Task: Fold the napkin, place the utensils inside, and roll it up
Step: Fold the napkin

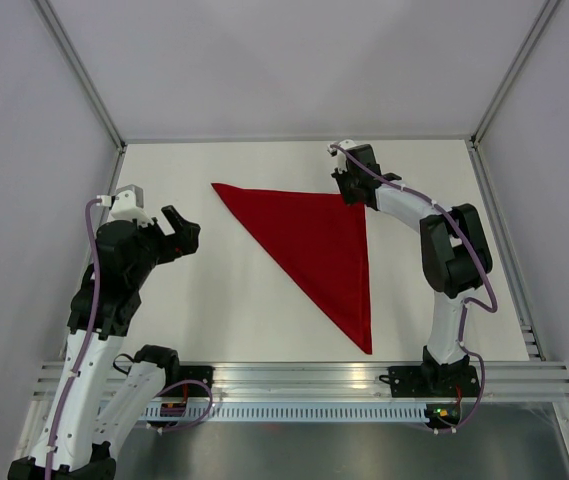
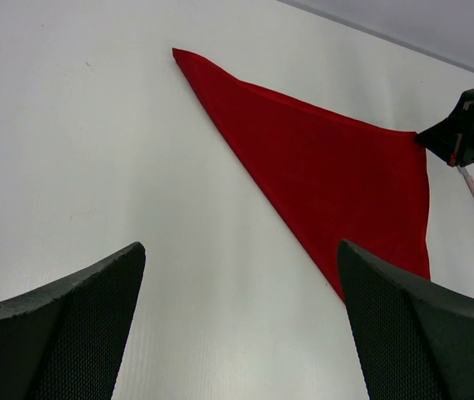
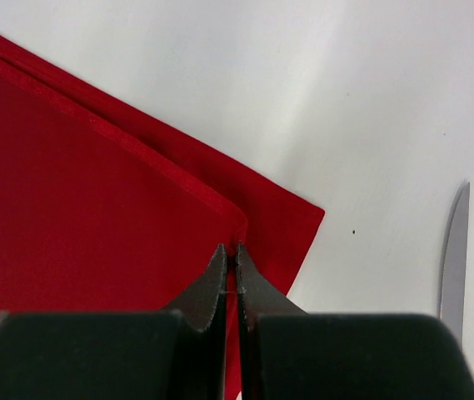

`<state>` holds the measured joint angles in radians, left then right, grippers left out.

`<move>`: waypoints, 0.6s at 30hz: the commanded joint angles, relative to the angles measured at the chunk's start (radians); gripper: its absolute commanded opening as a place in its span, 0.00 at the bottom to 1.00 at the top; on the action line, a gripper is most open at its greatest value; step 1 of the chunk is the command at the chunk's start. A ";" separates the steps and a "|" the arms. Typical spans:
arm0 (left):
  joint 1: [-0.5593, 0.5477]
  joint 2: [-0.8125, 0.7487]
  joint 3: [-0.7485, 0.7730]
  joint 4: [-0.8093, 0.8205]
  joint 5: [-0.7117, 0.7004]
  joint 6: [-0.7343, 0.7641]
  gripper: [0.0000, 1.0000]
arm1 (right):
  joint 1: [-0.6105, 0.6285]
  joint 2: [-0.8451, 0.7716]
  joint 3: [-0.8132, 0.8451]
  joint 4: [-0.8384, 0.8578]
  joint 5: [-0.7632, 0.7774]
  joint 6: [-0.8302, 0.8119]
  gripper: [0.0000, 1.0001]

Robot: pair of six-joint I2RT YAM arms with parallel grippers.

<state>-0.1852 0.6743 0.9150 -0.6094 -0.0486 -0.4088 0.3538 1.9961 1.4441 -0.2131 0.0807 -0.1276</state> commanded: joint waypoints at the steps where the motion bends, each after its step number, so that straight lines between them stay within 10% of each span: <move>1: 0.006 0.002 -0.004 0.030 0.023 0.048 1.00 | -0.007 0.010 0.033 0.018 0.024 0.008 0.00; 18: 0.004 0.001 -0.007 0.031 0.029 0.048 1.00 | -0.024 0.018 0.053 0.014 0.033 0.010 0.00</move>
<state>-0.1852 0.6743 0.9096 -0.6094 -0.0456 -0.4088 0.3370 1.9965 1.4559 -0.2081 0.0849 -0.1272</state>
